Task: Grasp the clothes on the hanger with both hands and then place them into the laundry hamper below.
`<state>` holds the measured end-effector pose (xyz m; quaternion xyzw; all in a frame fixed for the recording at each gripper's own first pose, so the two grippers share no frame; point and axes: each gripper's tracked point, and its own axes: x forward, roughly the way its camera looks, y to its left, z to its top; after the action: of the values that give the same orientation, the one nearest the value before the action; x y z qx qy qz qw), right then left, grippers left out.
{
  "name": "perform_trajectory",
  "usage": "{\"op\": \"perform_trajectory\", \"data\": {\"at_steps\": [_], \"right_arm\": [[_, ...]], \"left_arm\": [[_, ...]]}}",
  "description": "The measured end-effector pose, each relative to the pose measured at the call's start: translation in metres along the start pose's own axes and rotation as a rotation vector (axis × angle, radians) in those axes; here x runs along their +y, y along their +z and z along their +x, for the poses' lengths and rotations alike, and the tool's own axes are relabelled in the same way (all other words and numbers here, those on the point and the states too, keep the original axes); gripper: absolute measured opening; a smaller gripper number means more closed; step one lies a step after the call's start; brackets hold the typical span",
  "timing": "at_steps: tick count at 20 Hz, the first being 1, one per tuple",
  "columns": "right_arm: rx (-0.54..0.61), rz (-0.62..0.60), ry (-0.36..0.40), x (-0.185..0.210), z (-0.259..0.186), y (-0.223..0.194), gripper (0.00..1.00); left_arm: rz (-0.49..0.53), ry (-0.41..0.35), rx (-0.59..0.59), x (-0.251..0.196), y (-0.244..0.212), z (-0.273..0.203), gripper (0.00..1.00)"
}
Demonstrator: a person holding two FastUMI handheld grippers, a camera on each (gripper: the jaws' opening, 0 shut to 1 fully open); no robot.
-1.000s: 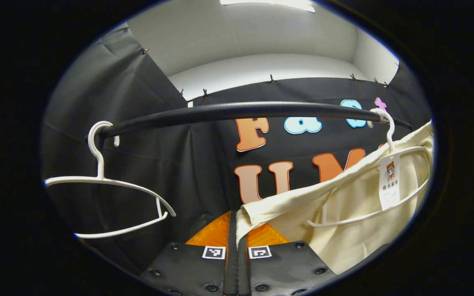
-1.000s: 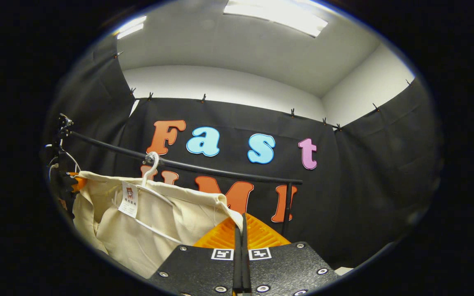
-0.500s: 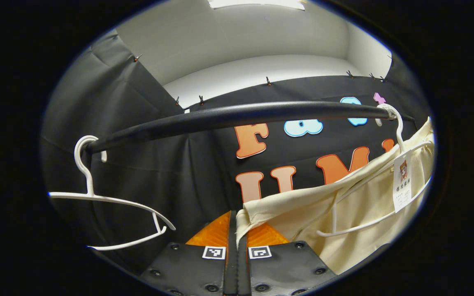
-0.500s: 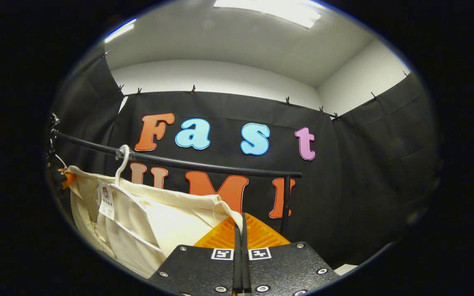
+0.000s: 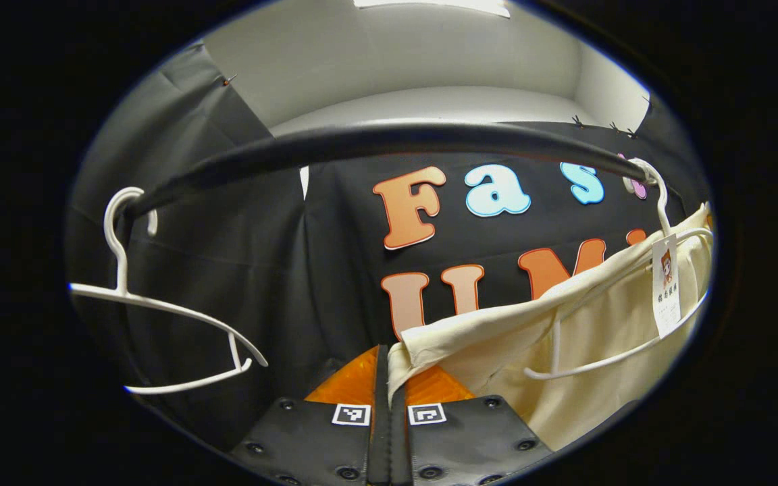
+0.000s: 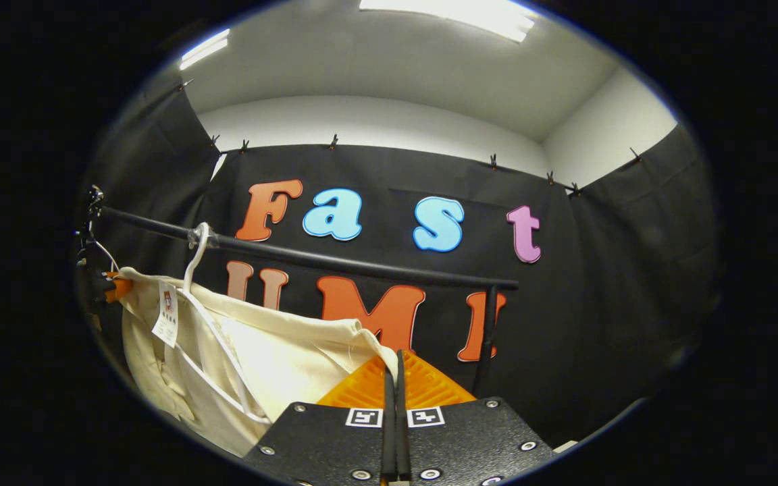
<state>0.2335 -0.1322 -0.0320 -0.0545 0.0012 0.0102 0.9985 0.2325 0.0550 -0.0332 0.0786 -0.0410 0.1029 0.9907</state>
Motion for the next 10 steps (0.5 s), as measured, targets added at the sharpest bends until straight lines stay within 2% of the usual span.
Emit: {"op": "perform_trajectory", "data": {"at_steps": [6,10], "right_arm": [[0.101,0.247,0.133,0.017,0.004,-0.066,0.00],[0.150,0.330,0.181,0.030,0.016,-0.103,0.00]], "left_arm": [[-0.051,-0.005,0.055,0.001,-0.029,0.008,0.06],[-0.033,0.028,0.078,-0.003,-0.043,0.016,0.06]]}}
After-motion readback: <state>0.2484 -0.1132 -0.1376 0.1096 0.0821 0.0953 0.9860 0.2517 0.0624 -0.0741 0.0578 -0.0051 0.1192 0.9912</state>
